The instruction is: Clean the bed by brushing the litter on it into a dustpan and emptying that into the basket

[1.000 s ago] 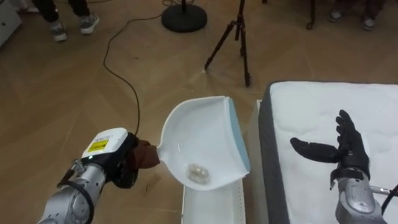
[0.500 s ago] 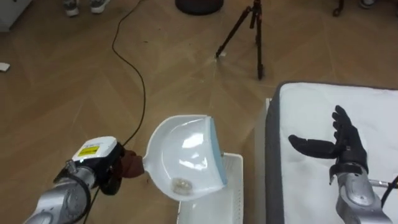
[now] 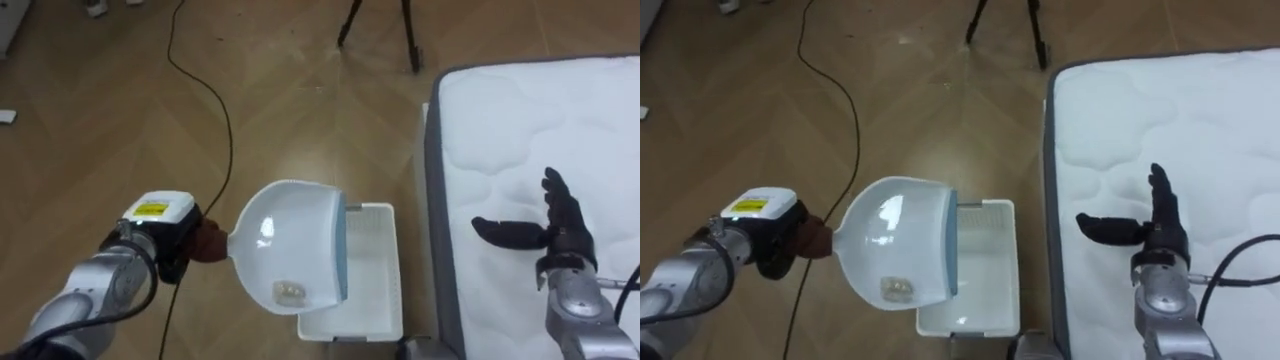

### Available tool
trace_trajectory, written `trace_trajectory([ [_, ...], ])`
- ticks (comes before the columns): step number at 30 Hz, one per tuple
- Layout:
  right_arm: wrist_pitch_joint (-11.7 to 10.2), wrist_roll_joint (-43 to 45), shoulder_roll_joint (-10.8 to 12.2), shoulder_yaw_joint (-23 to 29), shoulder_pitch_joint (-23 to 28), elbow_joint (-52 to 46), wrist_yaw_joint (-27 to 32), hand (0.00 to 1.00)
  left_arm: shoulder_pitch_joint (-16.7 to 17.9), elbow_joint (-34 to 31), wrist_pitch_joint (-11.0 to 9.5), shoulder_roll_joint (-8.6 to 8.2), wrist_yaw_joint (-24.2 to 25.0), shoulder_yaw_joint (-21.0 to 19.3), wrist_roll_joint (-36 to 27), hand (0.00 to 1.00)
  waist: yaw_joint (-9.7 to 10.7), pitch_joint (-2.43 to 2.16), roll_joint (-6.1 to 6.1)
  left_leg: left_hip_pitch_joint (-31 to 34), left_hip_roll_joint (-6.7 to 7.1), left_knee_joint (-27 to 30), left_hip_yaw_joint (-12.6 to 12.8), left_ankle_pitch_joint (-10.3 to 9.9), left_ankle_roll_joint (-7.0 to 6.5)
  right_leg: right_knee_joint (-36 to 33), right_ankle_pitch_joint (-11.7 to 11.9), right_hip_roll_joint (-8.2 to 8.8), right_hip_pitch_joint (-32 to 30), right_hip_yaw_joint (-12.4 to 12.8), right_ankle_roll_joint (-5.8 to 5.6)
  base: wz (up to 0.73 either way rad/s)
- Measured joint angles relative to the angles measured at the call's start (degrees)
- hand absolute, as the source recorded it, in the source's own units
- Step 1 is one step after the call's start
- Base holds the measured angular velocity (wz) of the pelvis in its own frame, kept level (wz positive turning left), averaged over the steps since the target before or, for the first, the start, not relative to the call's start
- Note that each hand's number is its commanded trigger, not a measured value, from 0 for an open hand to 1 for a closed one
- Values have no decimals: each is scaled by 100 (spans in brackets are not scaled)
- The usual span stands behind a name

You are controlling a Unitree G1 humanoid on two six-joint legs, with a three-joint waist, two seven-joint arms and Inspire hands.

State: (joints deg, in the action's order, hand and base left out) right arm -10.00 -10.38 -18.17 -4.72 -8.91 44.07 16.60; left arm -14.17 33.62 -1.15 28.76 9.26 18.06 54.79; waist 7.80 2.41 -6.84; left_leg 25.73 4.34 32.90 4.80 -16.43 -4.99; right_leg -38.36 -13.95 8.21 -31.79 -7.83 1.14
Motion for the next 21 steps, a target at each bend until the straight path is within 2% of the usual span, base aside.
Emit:
trace_trajectory([
  [6,-5,1,-1,-298,-121,33,207,0,-403,500,137,0,-13,455,-5,100,30,0,-9,187,-4,-16,105,0,0,-47,-9,3,-258,79,2,-6],
  [13,-15,204,91,-424,-195,32,463,0,-603,626,277,32,-13,532,106,100,117,1,-7,395,-11,-17,119,0,0,-37,-8,23,-453,38,1,2],
  [18,-13,475,221,-474,-185,30,679,0,-828,667,300,240,3,712,516,100,149,6,-18,431,-40,-12,137,-1,0,-41,-8,26,-456,-25,1,1],
  [20,-19,509,204,-535,-185,21,787,0,-973,687,324,442,-5,841,565,100,171,37,-93,482,-65,43,147,-2,2,-37,-7,18,-454,-59,0,8],
  [21,-19,521,204,-535,-190,17,815,0,-1014,706,335,489,-5,891,565,100,171,43,-113,485,-65,37,148,-3,1,-34,-5,19,-455,-64,-4,8],
])
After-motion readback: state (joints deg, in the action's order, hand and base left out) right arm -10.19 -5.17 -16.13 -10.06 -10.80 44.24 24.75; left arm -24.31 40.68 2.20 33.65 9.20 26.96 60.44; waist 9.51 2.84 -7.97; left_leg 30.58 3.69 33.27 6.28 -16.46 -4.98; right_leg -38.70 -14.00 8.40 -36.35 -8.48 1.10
